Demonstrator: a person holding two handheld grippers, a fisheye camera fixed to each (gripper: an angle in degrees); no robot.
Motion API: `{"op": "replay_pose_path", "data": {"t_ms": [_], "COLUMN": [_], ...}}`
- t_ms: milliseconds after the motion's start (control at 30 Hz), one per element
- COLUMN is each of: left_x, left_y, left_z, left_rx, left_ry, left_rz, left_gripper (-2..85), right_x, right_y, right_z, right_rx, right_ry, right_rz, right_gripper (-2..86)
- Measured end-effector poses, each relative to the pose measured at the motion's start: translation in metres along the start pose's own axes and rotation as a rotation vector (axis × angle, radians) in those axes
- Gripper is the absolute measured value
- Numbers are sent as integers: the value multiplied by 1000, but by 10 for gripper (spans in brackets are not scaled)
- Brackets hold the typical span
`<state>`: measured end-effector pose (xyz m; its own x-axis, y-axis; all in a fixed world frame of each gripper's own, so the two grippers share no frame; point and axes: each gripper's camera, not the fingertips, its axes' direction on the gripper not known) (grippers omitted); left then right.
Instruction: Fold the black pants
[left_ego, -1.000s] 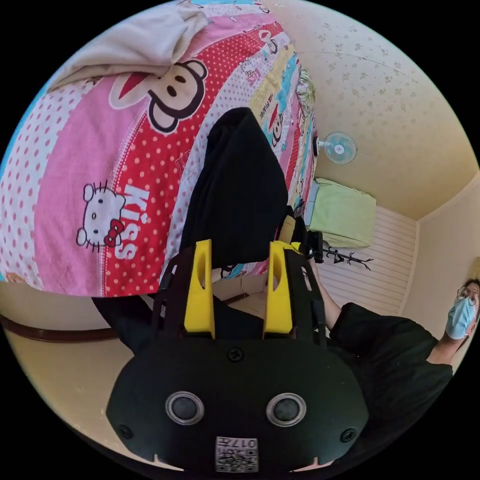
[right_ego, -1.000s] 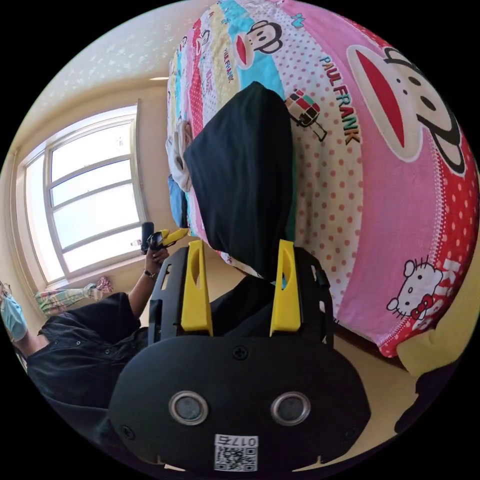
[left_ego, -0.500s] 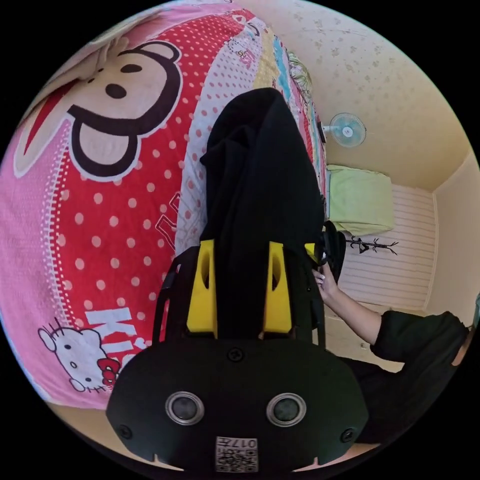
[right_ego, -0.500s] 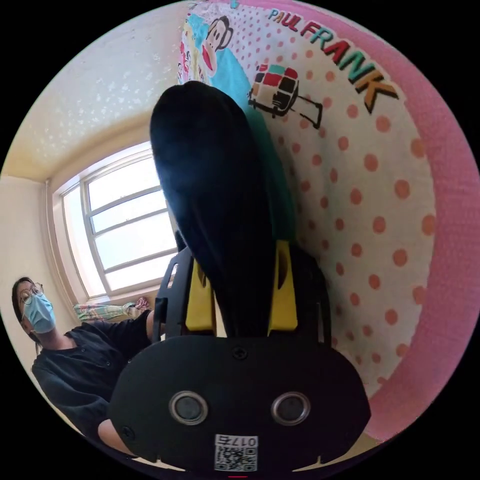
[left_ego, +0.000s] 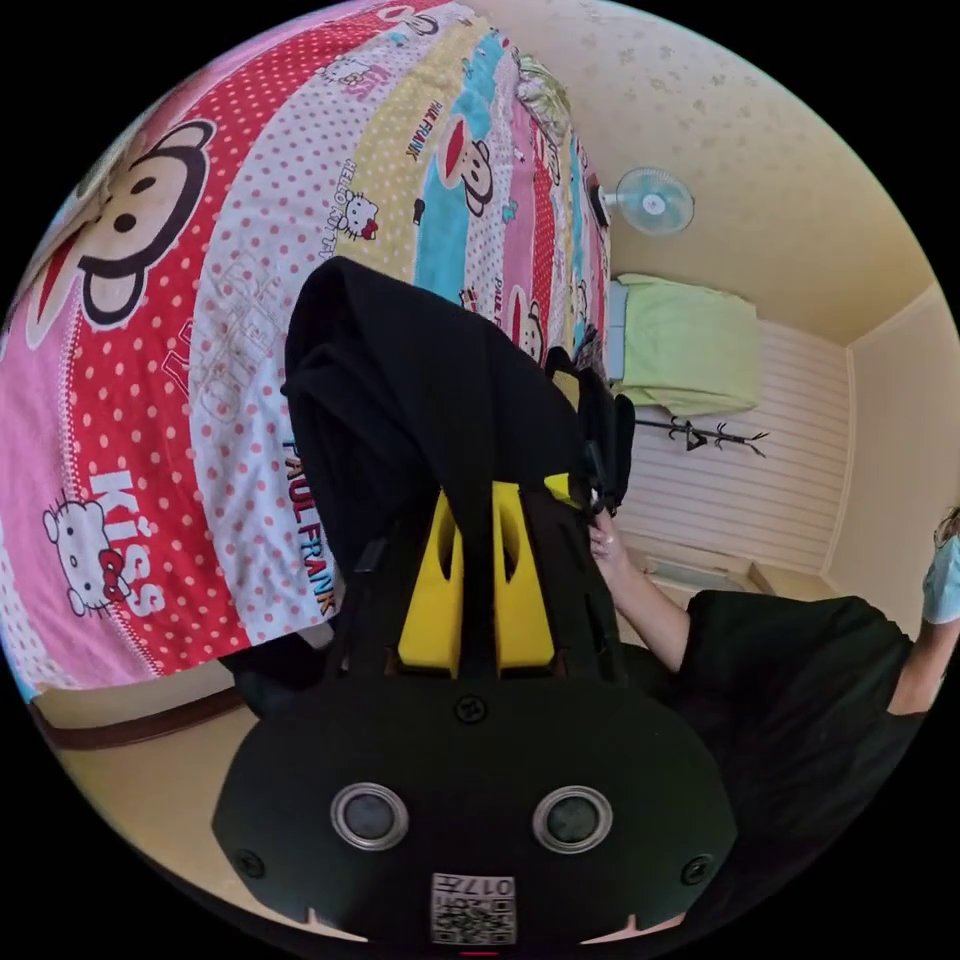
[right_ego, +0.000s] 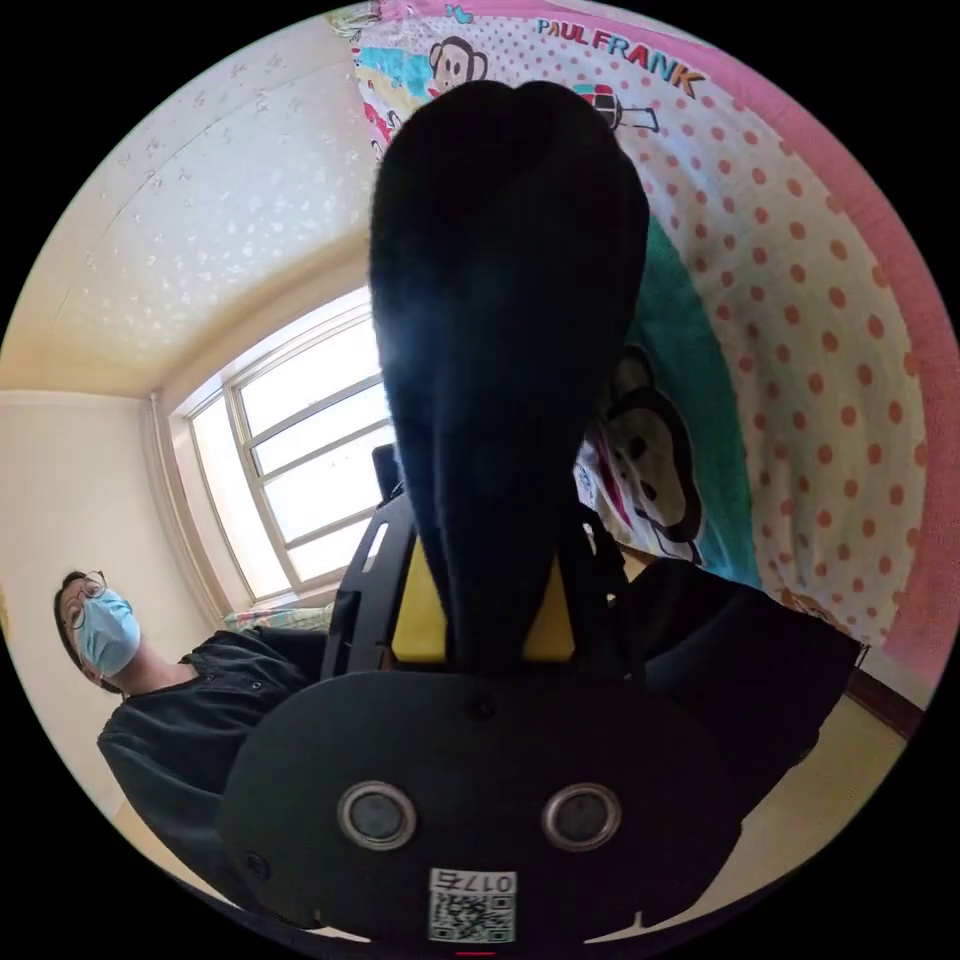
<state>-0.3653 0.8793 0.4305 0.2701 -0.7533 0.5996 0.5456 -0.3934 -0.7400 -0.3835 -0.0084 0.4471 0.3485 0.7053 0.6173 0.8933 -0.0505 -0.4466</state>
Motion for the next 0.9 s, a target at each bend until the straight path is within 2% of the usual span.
{"op": "replay_pose_path", "data": {"t_ms": [100,167,200,267,333,400,533,600,700,767,800,833,900], "left_x": [-9,-24,-38,-62,-90,-105,-130,-145,-144,-130,-121,-119,-117], "left_y": [-8,-8,-2,8,23,29,24,21,30,35,38,42,47], "left_z": [4,6,1,-15,-39,-44,-6,23,25,29,33,35,32], "left_rx": [-77,-98,-67,6,122,159,33,-16,90,115,111,130,138], "left_ry": [-64,-117,-168,-182,-116,-63,-93,-64,-165,-246,-216,-220,-168], "left_rz": [5,-9,-38,-106,-165,-149,-105,-123,-212,-197,-157,-224,-260], "left_gripper": [51,56,61,82,136,168,193,202,187,165,125,96,73], "right_x": [4,25,32,47,49,49,68,84,104,98,95,90,84], "right_y": [10,17,20,35,48,59,69,64,56,58,60,63,70], "right_z": [-7,-14,-17,-35,-52,-69,-92,-85,-53,-30,-25,-18,-13], "right_rx": [-9,-33,-36,-13,8,36,150,116,59,84,88,93,54], "right_ry": [75,145,158,180,225,229,123,115,-36,71,109,165,158], "right_rz": [-15,69,100,149,129,83,48,65,82,78,78,79,77], "right_gripper": [108,128,138,217,227,222,210,195,180,172,169,162,150]}}
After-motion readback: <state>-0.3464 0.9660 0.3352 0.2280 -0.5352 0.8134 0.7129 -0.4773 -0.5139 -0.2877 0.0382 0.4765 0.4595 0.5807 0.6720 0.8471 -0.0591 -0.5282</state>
